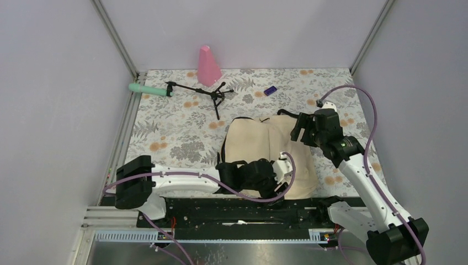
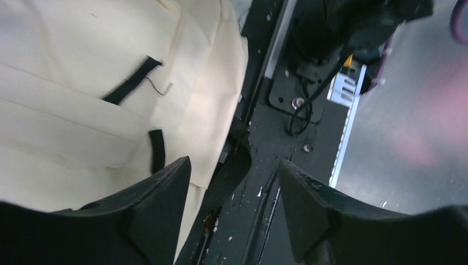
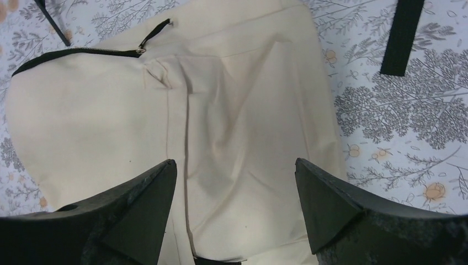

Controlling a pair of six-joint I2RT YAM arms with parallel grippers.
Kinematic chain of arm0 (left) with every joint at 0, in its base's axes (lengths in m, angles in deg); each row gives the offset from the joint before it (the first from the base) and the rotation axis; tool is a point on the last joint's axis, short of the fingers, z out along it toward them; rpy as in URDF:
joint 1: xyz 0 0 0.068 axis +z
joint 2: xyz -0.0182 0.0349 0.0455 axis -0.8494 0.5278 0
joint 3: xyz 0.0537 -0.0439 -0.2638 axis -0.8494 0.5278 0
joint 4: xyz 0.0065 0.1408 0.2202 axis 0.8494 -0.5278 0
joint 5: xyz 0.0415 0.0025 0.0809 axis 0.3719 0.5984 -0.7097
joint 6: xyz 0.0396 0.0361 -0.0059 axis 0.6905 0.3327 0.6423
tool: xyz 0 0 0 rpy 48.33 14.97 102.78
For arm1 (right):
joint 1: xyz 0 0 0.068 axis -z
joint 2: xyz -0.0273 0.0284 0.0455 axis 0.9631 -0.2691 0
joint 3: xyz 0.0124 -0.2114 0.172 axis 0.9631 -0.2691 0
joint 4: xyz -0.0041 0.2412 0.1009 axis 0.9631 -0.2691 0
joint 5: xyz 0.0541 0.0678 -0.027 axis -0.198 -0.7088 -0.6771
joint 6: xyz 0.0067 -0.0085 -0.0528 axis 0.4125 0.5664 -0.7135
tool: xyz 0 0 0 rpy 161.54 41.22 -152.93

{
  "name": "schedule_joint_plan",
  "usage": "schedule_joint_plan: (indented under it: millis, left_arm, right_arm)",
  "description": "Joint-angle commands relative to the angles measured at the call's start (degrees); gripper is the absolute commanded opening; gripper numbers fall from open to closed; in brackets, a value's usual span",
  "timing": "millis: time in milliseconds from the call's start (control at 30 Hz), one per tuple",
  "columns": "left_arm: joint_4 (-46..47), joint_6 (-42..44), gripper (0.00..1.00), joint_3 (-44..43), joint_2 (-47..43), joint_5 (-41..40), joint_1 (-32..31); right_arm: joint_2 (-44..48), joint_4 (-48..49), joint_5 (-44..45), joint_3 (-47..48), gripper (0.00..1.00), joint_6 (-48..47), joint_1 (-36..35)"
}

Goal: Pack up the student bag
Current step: Zip the student bag at the center of the board.

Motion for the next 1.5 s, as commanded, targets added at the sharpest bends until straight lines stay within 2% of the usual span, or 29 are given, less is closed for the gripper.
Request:
schedule_joint_plan:
  millis: [0, 200, 567, 967, 1267, 1467]
  left_arm:
    - [-0.6, 0.9, 0.60, -2.6, 2.2, -3.1, -1.2]
    - [-2.9, 2.3, 0.60, -4.0, 5.7, -10.0, -2.0]
    - [-4.9, 4.7, 0.49, -6.1, 8.9, -22.2, -5.1]
    - [-4.5, 5.3, 0.49, -6.7, 9.5, -26.5, -5.6]
    - [-4.8, 5.2, 0.48, -6.5, 13.1, -27.3, -5.8]
    - [-4.6, 5.9, 0.41, -6.1, 15.1, -33.2, -7.0]
  right_arm:
    - [2.3, -0.9, 0.7, -0.8, 0.85, 1.5, 1.9]
    - [1.8, 0.0, -1.2, -1.8, 0.84, 2.7, 2.4]
    - [1.5, 0.3, -2.5, -2.0, 0.83, 3.2, 2.7]
    - [0.3, 0.4, -3.5, -2.4, 0.83, 3.4, 2.8]
    - [-0.2, 0.4, -4.3, -2.4, 0.83, 3.6, 2.9]
    - [0.5, 0.3, -4.1, -2.9, 0.83, 3.7, 2.9]
